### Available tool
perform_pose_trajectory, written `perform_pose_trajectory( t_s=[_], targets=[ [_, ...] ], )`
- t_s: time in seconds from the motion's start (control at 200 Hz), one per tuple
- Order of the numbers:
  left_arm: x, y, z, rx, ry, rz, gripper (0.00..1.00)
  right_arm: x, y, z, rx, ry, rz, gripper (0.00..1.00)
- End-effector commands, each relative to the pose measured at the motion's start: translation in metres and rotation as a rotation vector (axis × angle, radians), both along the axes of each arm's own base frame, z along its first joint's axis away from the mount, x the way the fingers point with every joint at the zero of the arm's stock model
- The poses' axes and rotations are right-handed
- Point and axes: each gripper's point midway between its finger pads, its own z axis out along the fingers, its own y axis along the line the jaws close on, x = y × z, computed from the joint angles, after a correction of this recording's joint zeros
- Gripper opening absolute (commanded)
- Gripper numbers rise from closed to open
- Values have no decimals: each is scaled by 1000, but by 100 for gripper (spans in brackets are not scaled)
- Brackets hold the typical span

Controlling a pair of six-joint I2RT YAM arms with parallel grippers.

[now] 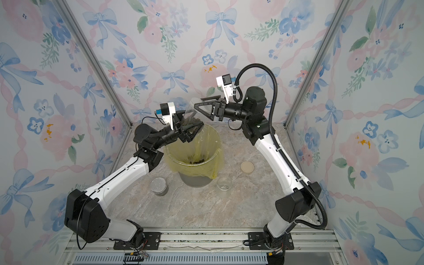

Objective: Empty moldy tea leaves from jars
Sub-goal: Unscrew the lid from the jar.

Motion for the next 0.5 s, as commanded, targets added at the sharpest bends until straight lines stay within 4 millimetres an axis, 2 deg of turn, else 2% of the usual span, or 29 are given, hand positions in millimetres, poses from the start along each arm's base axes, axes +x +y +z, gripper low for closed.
perform_pose_trajectory(
  t_s=[0.0,0.16,0.215,0.495],
  targets=[
    [-2,13,19,-24,-78,84,40,-12,-6,14,19,-55,42,89],
    [0,14,17,-17,-76,99,40,-14,-8,17,26,-59,26,100],
    [2,13,15,-6,-72,107,40,-13,-9,18,28,-56,18,97],
    [9,17,9,42,-99,179,41,-12,-19,23,65,17,-47,97]
  ],
)
